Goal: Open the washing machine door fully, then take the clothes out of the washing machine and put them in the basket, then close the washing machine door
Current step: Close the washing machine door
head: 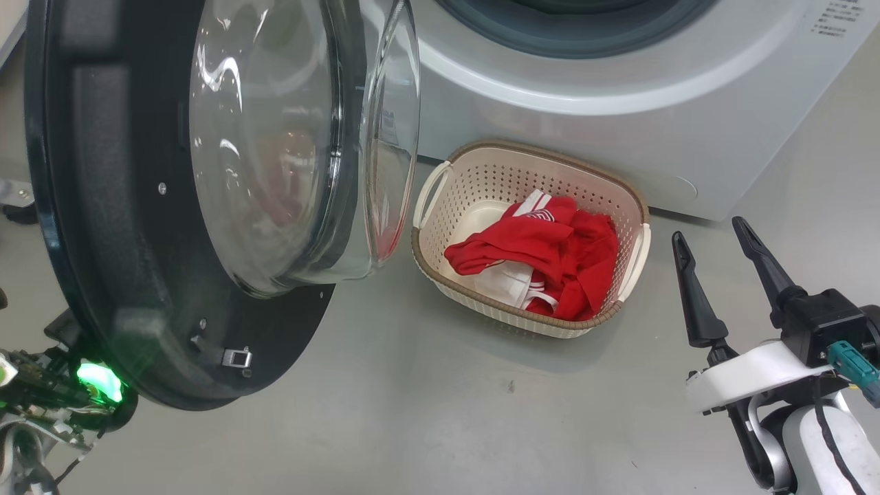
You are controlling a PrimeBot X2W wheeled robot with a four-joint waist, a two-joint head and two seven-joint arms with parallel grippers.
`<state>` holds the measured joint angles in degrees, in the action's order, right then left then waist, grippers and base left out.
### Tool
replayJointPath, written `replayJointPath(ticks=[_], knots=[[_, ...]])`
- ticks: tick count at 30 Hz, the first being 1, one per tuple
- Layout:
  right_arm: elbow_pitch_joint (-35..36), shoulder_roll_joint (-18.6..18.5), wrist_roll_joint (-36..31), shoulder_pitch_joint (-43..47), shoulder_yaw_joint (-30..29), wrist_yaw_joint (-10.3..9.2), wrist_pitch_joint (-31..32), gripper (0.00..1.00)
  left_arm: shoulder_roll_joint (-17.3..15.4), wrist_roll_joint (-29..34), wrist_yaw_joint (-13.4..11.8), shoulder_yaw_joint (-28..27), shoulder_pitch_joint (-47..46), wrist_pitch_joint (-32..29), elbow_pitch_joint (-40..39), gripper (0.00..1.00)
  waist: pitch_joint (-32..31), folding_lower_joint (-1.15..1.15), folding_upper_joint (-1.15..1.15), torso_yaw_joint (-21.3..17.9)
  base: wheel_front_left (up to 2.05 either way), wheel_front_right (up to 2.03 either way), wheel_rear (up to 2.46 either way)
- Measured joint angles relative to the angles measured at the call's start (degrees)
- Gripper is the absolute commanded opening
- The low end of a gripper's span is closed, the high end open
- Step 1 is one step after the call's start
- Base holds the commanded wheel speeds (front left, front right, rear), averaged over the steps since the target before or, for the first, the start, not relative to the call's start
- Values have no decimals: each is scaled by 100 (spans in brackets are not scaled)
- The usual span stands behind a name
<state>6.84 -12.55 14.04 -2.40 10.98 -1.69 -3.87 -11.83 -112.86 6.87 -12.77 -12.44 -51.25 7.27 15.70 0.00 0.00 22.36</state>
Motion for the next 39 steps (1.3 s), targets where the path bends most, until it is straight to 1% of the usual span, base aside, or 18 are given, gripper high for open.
replayJointPath(ticks=[9,19,27,39], knots=[[-44,97,0,-99,30,0,-154,100,370,33,0,35,177,-168,-506,0,54,0,0,-345,0,0,0],[-234,357,73,-242,140,1,-381,100,589,103,0,163,202,-343,-823,0,112,0,0,-929,0,0,0],[-463,606,167,-276,243,3,-617,100,594,377,1,227,293,-383,-911,0,150,0,0,-1554,0,0,0],[-747,748,344,-358,308,9,-820,100,626,505,1,202,291,-279,-934,0,219,0,0,-2474,0,0,0]])
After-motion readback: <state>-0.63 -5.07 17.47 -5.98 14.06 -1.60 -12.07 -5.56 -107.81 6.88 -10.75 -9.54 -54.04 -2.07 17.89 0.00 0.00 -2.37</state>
